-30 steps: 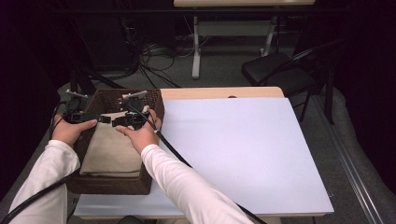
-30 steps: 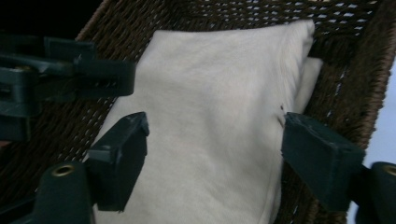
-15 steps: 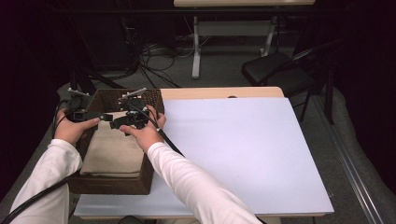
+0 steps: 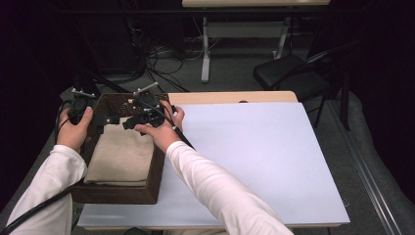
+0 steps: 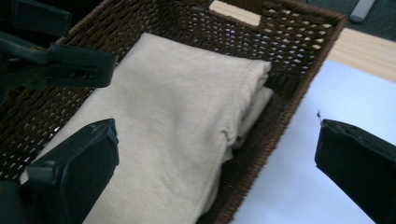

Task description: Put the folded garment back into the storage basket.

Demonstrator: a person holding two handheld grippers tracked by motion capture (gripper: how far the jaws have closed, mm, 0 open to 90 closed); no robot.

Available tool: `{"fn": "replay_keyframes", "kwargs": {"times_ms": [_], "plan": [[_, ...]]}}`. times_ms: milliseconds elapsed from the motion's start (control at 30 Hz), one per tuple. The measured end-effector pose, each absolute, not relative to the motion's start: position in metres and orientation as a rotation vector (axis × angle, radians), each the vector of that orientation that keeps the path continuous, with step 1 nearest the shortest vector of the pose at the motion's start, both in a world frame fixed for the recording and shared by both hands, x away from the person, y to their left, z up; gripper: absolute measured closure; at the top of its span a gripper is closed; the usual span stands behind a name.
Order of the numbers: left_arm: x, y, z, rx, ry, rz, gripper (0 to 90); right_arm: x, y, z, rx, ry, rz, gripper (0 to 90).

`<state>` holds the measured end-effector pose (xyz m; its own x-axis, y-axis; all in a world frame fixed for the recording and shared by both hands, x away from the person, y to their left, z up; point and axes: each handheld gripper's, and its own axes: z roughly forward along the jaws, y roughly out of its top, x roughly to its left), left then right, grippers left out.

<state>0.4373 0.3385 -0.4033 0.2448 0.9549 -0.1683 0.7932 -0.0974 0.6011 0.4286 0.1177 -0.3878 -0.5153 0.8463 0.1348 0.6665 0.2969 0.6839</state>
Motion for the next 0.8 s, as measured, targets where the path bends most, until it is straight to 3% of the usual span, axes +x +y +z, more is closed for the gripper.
{"fn": "replay_keyframes", "kwargs": {"times_ms": [800], "plan": [[0.421, 0.277, -0.373, 1.995, 1.458, 0.369, 0.4, 0.42, 0.05, -0.346, 1.278, 2.298, 1.023, 0.0]]}}
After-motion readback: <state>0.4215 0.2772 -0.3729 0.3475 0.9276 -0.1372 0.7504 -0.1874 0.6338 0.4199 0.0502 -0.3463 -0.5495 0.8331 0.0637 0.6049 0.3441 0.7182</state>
